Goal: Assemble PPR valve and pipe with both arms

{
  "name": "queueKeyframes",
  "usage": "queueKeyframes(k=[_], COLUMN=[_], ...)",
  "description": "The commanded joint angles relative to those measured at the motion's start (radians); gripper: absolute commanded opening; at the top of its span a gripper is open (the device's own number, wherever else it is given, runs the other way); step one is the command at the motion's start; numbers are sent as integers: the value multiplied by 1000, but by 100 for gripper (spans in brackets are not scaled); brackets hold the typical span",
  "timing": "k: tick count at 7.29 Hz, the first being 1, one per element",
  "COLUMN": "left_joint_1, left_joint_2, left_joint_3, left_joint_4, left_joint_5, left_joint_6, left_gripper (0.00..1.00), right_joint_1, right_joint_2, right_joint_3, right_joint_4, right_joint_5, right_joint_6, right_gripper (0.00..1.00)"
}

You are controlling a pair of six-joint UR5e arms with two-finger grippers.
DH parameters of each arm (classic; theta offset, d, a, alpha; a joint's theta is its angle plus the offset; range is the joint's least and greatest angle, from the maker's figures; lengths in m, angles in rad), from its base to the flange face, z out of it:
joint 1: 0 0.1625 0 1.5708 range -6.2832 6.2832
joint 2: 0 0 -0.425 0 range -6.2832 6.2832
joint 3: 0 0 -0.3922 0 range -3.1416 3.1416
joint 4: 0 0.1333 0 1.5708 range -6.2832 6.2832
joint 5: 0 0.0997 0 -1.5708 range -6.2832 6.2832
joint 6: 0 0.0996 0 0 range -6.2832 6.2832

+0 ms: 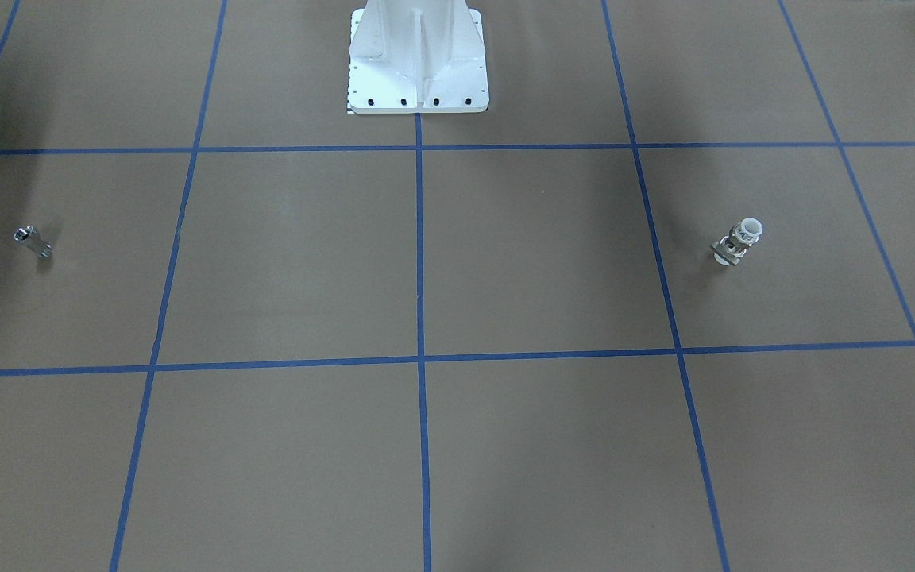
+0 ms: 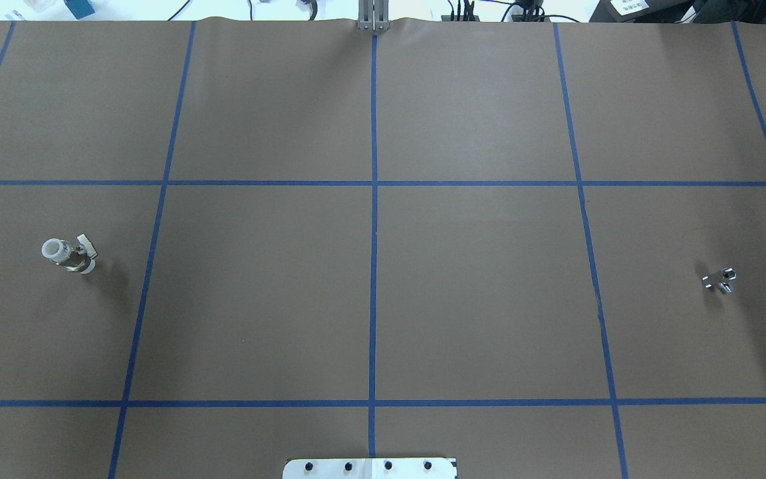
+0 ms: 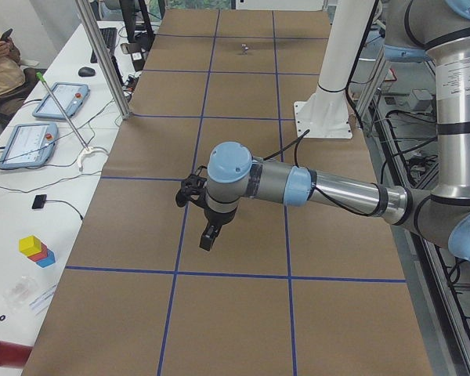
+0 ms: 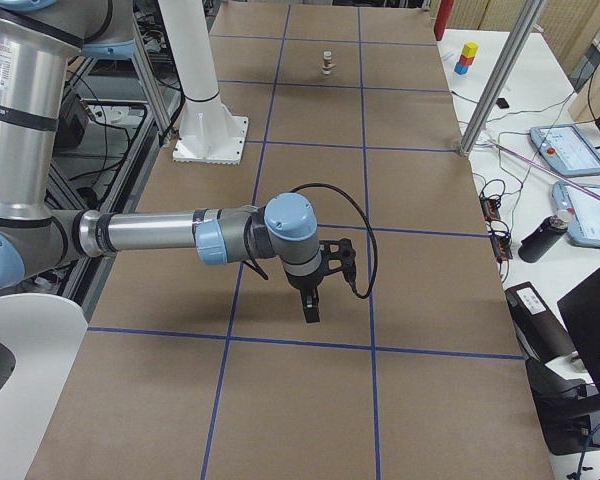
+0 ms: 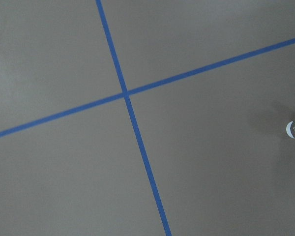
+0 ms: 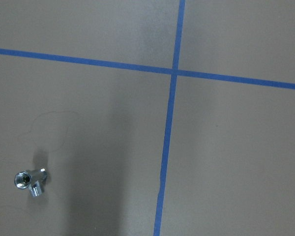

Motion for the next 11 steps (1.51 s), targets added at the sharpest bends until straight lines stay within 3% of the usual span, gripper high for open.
queueKeyframes(k=[1, 3, 6, 7, 9, 11], left_joint_1=[1, 48, 287, 382, 575, 644], left_joint_2=[-13, -10, -30, -57, -111, -149], left_joint_3=[14, 13, 10, 13, 21, 78], left_joint_4=[-65, -175, -255, -267, -293, -315], left_joint_5=[-83, -138, -136, -102, 66, 124], left_joint_6=[-30, -124, -397, -472, -629, -656], left_gripper=[100, 100, 100, 100, 100, 100], right_joint_1=[-1, -3, -10, -10, -10, -10], right_joint_2=[18, 15, 12, 12, 11, 11], right_joint_3=[-1, -9, -9, -13, -15, -16], right_joint_4=[3, 102, 103, 103, 104, 104], right_joint_5=[1, 18, 30, 39, 50, 50], right_joint_6=[-2, 38, 37, 37, 37, 37], right_gripper=[100, 100, 100, 100, 100, 100])
